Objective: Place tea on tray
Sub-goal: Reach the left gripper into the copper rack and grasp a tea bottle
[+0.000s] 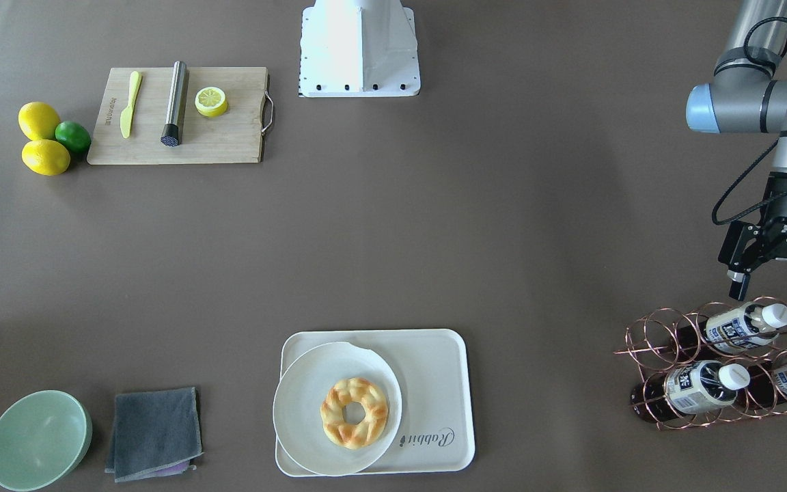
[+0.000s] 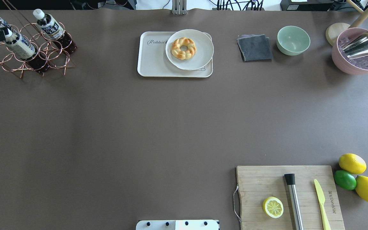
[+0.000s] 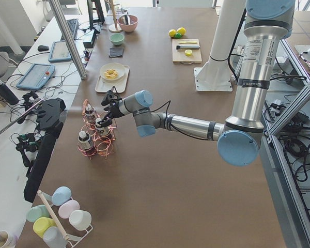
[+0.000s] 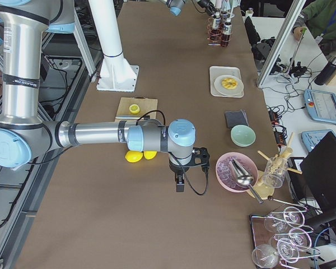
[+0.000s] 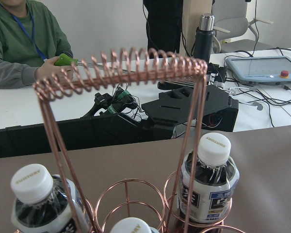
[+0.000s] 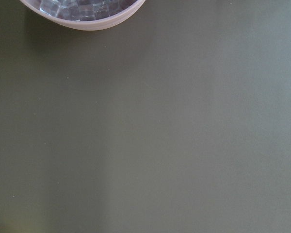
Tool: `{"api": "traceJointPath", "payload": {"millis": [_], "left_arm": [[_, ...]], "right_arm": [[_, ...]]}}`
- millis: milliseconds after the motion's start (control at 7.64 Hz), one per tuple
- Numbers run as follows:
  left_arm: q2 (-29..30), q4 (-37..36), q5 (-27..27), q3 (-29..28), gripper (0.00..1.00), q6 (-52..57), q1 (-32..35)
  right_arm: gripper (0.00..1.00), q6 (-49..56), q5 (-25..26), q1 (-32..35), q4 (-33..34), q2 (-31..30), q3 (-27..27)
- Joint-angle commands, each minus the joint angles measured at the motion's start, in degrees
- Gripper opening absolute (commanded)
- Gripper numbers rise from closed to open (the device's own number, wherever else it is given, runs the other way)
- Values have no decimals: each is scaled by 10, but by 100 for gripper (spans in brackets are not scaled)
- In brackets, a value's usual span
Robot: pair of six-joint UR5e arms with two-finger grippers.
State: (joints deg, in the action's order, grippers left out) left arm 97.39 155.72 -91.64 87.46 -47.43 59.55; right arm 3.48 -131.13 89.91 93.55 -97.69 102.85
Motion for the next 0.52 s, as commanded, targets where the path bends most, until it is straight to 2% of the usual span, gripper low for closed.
{"api": "traceJointPath", "payload": {"millis": [0, 393], "left_arm": [[1, 20, 5, -14, 93, 1, -8], [-4, 25, 4, -13, 93, 12, 0]], "right_arm": [[100, 0, -4, 0, 0, 1, 1], [100, 0, -4, 0, 0, 2, 1]]}}
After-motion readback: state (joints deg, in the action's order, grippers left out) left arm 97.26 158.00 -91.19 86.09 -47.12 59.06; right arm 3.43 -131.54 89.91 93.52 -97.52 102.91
